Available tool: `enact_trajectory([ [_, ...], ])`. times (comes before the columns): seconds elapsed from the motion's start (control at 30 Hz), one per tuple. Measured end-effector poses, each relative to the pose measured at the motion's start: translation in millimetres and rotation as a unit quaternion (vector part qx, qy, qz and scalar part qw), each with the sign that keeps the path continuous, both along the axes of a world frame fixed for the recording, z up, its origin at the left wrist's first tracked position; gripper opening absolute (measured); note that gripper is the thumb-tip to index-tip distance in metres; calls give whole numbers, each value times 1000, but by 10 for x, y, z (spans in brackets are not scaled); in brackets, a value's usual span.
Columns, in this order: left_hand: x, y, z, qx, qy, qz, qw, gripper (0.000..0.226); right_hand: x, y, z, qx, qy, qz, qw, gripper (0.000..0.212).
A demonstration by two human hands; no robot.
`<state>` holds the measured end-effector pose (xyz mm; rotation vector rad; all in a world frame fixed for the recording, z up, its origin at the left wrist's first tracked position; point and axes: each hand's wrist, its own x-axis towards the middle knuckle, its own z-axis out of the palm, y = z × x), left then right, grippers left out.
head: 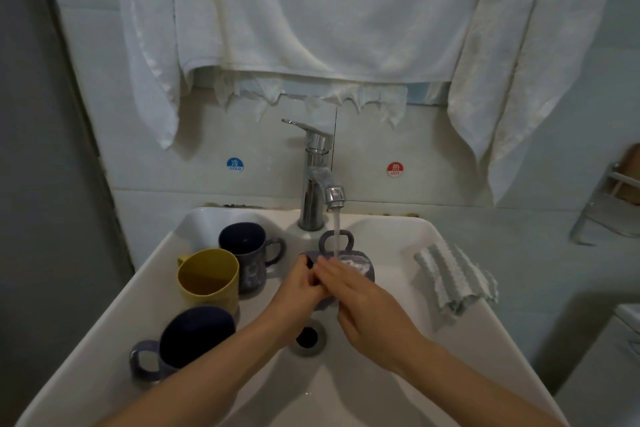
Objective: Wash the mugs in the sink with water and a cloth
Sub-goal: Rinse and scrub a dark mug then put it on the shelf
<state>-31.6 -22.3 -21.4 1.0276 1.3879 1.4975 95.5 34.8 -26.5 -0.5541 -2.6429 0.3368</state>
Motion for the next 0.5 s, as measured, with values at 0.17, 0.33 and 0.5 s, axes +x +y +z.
enact_trajectory([
  [0.17,17,7,-41,-10,21,0,1000,42,78,145,35,7,-15,-87,996,59],
  [0.33,8,-1,-35,-5,17,-1,1000,33,-1,30,6,9,-8,-36,999,55],
  [0.5,-2,13,-47,-16,24,11,1000,45,96,151,38,12,7,-91,996,60],
])
